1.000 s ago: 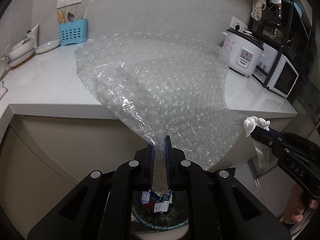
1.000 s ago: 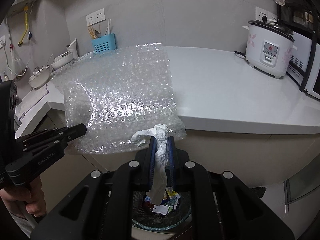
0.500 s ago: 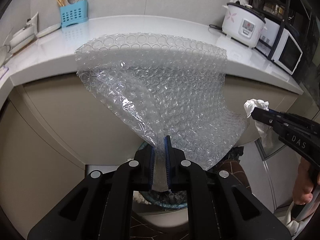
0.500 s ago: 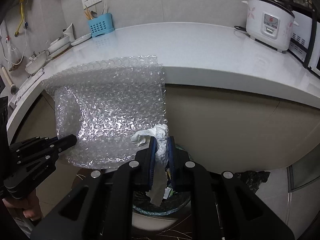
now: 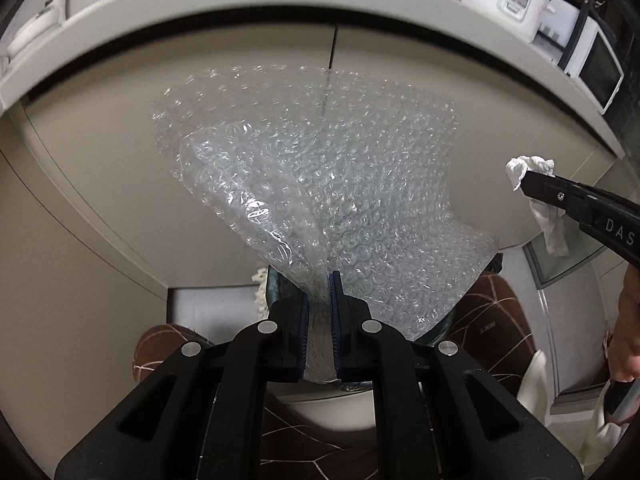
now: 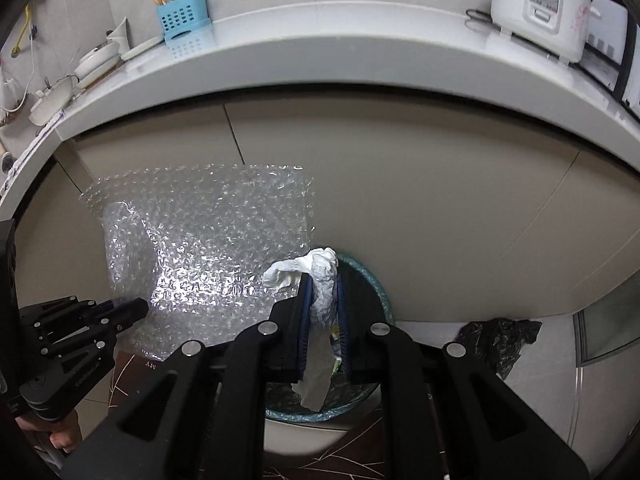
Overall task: Collect trash
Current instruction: 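Carry the bubble-wrap sheet and white tissue down over the teal wastebasket with both tools, then open the left tool to drop the bubble wrap while the right tool releases the tissue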
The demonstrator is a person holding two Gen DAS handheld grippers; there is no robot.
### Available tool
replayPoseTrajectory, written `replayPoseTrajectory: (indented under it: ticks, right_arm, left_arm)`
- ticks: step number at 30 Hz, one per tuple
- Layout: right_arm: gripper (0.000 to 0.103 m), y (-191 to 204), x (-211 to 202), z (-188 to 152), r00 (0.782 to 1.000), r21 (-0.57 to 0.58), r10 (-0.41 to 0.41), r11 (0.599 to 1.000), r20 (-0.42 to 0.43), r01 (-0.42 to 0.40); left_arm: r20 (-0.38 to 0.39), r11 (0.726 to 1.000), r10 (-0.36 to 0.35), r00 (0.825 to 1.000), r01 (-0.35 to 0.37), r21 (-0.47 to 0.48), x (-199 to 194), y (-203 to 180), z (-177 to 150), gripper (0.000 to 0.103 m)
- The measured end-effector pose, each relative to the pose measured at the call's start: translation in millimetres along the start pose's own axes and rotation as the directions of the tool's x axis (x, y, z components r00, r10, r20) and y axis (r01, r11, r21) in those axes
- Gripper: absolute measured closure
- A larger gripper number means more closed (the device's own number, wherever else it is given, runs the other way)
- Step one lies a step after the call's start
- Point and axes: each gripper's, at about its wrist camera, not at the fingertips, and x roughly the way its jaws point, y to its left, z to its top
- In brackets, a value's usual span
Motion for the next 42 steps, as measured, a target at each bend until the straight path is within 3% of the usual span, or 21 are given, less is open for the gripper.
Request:
replayPoseTrajectory:
  ticks: [14,27,35,37,42]
  right_arm:
    - [0.091,-6.0,82.0,-34.3,0.992,0.026,0.018,1.000,-0.123,-0.015]
    - [0.091,-13.8,101.1,-43.7,0.984,0.044,0.026,0.999,-0.174,-0.018]
    - [0.091,-13.5,103.8,-43.4,0.982,0.058,0.027,0.998,-0.187,-0.017]
    - [0.091,-13.4,104.9,-43.1,0.982,0.059,0.028,0.998,-0.188,-0.017]
    - [0.091,-9.4,108.4,-42.7,0.981,0.057,0.031,0.998,-0.189,-0.021]
  left_arm:
    - [-0.140,0.999,0.038,0.989,-0.035,0.022,80.4,4.4,-22.2,0.094]
    - [-0.204,0.995,0.085,0.975,-0.072,0.070,120.5,-10.1,-29.0,0.093]
    - [-0.202,0.996,0.083,0.976,-0.072,0.061,124.8,-11.5,-27.5,0.079]
    - [-0.180,0.996,0.084,0.980,-0.078,0.044,120.5,-8.0,-25.9,0.064]
    - [-0.131,0.996,0.084,0.988,-0.085,0.002,109.7,-0.4,-21.6,0.044]
